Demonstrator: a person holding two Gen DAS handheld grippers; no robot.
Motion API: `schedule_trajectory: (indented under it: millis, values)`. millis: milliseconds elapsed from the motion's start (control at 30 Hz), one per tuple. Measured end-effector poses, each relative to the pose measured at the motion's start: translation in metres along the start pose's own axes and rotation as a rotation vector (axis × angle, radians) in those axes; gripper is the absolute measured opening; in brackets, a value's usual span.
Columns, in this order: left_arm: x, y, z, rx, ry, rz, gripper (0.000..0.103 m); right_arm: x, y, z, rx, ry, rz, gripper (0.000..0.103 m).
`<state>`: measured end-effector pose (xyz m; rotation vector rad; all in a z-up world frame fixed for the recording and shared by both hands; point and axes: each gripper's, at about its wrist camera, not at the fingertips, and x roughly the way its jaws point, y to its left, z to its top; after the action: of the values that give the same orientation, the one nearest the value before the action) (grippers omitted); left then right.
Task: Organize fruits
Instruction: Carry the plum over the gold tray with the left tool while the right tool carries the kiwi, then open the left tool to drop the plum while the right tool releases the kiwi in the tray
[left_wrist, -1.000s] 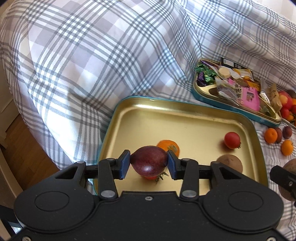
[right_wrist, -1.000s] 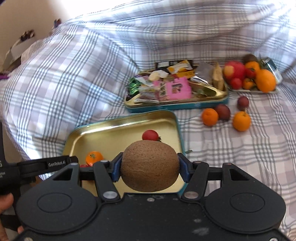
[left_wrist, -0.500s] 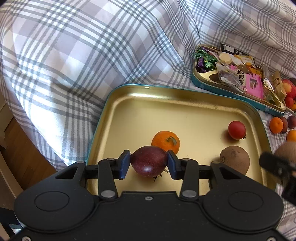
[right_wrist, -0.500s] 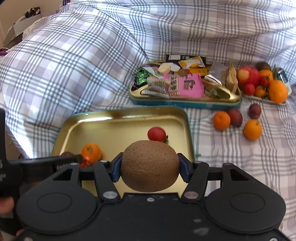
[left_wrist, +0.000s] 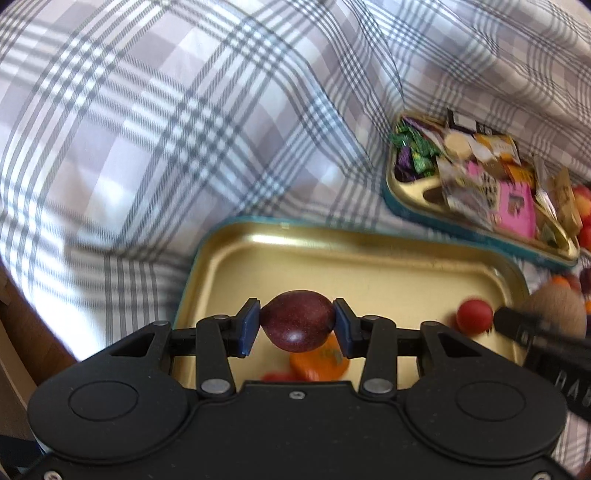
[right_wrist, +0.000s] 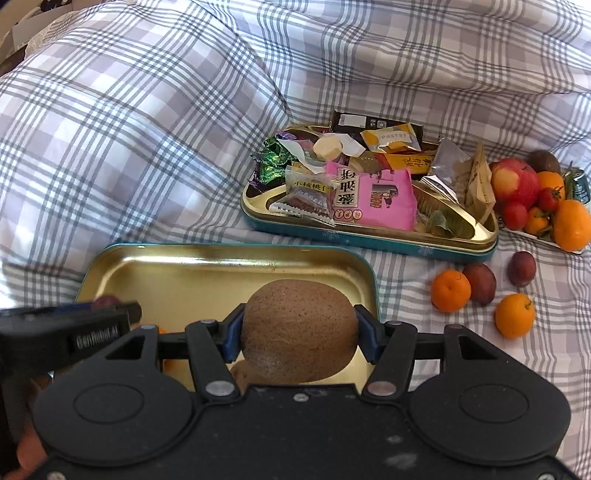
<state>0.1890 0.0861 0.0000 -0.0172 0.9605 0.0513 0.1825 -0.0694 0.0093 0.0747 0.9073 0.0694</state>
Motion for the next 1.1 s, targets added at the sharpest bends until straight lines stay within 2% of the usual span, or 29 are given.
schedule_trajectory:
  millis: [267, 700, 1000, 1100]
  values:
    - [0.017, 0.005, 0.025, -0.002, -0.003, 0.042, 0.050, 0.012, 0.007, 0.004, -0.007, 0.009, 0.020, 0.062]
    - [0.040, 0.011, 0.033, 0.013, 0.034, 0.066, 0.050, 0.022, 0.012, 0.004, -0.026, 0.023, 0.029, 0.062]
    - [0.036, 0.013, 0.036, 0.017, 0.024, 0.056, 0.050, 0.022, 0.021, 0.007, -0.052, 0.025, 0.060, 0.064]
    - [0.035, 0.012, 0.033, 0.015, 0.031, 0.060, 0.050, 0.016, 0.023, 0.007, -0.050, -0.010, 0.076, 0.062]
